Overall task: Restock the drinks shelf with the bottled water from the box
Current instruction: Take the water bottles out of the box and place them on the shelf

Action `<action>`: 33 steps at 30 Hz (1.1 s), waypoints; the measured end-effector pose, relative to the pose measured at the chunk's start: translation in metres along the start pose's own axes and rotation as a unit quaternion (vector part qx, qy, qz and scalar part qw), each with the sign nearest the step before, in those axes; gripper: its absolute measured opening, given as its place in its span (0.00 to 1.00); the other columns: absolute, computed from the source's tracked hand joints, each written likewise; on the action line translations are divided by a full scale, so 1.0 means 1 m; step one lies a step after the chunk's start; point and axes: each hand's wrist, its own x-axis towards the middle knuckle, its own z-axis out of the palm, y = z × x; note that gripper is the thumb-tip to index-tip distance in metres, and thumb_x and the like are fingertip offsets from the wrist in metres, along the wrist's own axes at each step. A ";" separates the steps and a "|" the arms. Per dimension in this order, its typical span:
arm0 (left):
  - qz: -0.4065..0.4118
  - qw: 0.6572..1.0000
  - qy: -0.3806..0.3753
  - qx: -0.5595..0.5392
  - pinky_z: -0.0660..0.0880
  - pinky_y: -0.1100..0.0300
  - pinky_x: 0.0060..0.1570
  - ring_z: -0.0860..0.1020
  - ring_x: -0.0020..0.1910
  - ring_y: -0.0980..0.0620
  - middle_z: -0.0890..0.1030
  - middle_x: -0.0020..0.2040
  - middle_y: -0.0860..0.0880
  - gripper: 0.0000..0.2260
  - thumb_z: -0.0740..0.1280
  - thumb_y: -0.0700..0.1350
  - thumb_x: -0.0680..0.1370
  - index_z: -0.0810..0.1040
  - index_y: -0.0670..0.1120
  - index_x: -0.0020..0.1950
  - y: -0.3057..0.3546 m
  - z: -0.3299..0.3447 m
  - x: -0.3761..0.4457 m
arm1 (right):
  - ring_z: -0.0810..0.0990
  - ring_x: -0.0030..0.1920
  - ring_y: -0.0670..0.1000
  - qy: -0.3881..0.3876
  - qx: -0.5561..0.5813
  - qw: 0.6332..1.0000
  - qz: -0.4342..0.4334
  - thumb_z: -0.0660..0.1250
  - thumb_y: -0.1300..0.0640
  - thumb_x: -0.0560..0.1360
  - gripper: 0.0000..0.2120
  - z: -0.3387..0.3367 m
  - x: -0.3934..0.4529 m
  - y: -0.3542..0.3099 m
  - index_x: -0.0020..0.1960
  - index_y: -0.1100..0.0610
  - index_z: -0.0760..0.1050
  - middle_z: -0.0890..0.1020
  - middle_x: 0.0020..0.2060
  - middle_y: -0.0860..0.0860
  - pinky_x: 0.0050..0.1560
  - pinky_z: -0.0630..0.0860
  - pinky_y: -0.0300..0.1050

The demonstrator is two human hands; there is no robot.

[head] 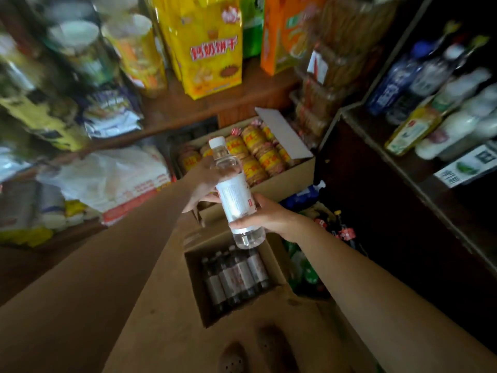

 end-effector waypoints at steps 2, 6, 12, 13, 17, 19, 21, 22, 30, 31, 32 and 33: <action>0.027 0.999 -0.016 0.017 0.79 0.52 0.48 0.79 0.56 0.48 0.80 0.59 0.49 0.20 0.70 0.52 0.74 0.72 0.53 0.65 0.031 -0.001 -0.012 | 0.73 0.62 0.33 0.023 0.004 1.000 -0.020 0.69 0.68 0.73 0.33 -0.002 -0.014 -0.022 0.73 0.50 0.62 0.76 0.61 0.38 0.59 0.75 0.35; 0.084 0.995 -0.044 0.041 0.79 0.52 0.50 0.79 0.57 0.50 0.80 0.59 0.51 0.19 0.70 0.52 0.75 0.73 0.53 0.65 0.096 0.006 -0.036 | 0.72 0.68 0.45 0.085 0.007 0.995 -0.045 0.76 0.58 0.70 0.37 -0.013 -0.045 -0.060 0.74 0.45 0.63 0.74 0.68 0.43 0.66 0.72 0.54; 0.160 0.983 -0.077 0.042 0.78 0.49 0.53 0.80 0.54 0.50 0.81 0.56 0.50 0.19 0.72 0.49 0.73 0.74 0.52 0.62 0.187 0.033 -0.069 | 0.80 0.57 0.48 0.228 0.039 0.972 -0.045 0.82 0.53 0.61 0.34 -0.040 -0.108 -0.119 0.64 0.47 0.72 0.81 0.57 0.47 0.61 0.77 0.53; 0.169 0.982 -0.080 0.040 0.78 0.47 0.54 0.80 0.54 0.48 0.81 0.57 0.49 0.20 0.72 0.49 0.72 0.74 0.51 0.63 0.201 0.040 -0.074 | 0.81 0.57 0.48 0.239 0.040 0.969 -0.048 0.82 0.53 0.60 0.37 -0.046 -0.121 -0.125 0.66 0.48 0.71 0.81 0.57 0.47 0.60 0.77 0.52; 0.207 0.972 -0.091 0.057 0.80 0.46 0.50 0.81 0.54 0.46 0.80 0.59 0.48 0.30 0.77 0.54 0.65 0.75 0.50 0.65 0.252 0.073 -0.095 | 0.81 0.54 0.44 0.269 0.032 0.959 -0.082 0.77 0.60 0.67 0.27 -0.061 -0.178 -0.156 0.60 0.43 0.71 0.81 0.55 0.44 0.52 0.79 0.42; 0.235 0.964 -0.106 0.068 0.82 0.55 0.40 0.81 0.53 0.49 0.80 0.57 0.50 0.24 0.75 0.50 0.70 0.75 0.50 0.64 0.277 0.096 -0.107 | 0.80 0.54 0.43 0.298 0.031 0.950 -0.088 0.77 0.60 0.68 0.27 -0.069 -0.208 -0.167 0.61 0.44 0.70 0.81 0.55 0.45 0.52 0.79 0.44; 0.265 0.953 -0.119 0.092 0.79 0.60 0.34 0.80 0.50 0.53 0.80 0.56 0.52 0.18 0.73 0.50 0.72 0.76 0.53 0.61 0.300 0.122 -0.121 | 0.81 0.56 0.47 0.341 0.036 0.935 -0.092 0.80 0.56 0.64 0.33 -0.080 -0.236 -0.173 0.66 0.48 0.69 0.81 0.57 0.46 0.57 0.79 0.52; 0.276 0.948 -0.125 0.100 0.78 0.60 0.35 0.80 0.50 0.54 0.80 0.57 0.52 0.16 0.73 0.51 0.71 0.77 0.56 0.58 0.311 0.134 -0.127 | 0.81 0.55 0.48 0.362 0.040 0.927 -0.096 0.81 0.55 0.63 0.36 -0.086 -0.250 -0.174 0.67 0.50 0.69 0.81 0.57 0.47 0.58 0.78 0.55; 0.316 0.920 -0.203 0.114 0.80 0.54 0.45 0.78 0.56 0.50 0.78 0.60 0.52 0.28 0.76 0.57 0.65 0.74 0.53 0.63 0.376 0.265 -0.169 | 0.81 0.54 0.49 0.484 0.031 0.866 -0.118 0.80 0.55 0.64 0.32 -0.125 -0.394 -0.174 0.64 0.50 0.72 0.81 0.56 0.49 0.58 0.78 0.52; 0.321 0.916 -0.208 0.120 0.80 0.55 0.42 0.78 0.56 0.50 0.77 0.63 0.51 0.37 0.77 0.61 0.61 0.72 0.53 0.67 0.381 0.282 -0.172 | 0.82 0.54 0.49 0.500 0.033 0.857 -0.122 0.81 0.56 0.63 0.32 -0.128 -0.412 -0.169 0.64 0.50 0.73 0.82 0.55 0.49 0.58 0.78 0.53; 0.323 0.913 -0.214 0.125 0.81 0.56 0.40 0.79 0.56 0.49 0.75 0.65 0.50 0.43 0.78 0.63 0.58 0.69 0.52 0.70 0.384 0.298 -0.175 | 0.82 0.54 0.49 0.518 0.037 0.846 -0.123 0.81 0.56 0.62 0.33 -0.131 -0.428 -0.164 0.64 0.51 0.73 0.82 0.55 0.49 0.58 0.78 0.54; 0.325 0.910 -0.226 0.127 0.81 0.56 0.39 0.79 0.56 0.49 0.75 0.65 0.49 0.44 0.78 0.62 0.59 0.68 0.52 0.71 0.387 0.315 -0.180 | 0.82 0.54 0.49 0.529 0.040 0.839 -0.122 0.81 0.57 0.62 0.33 -0.132 -0.444 -0.159 0.64 0.51 0.73 0.83 0.54 0.49 0.58 0.78 0.54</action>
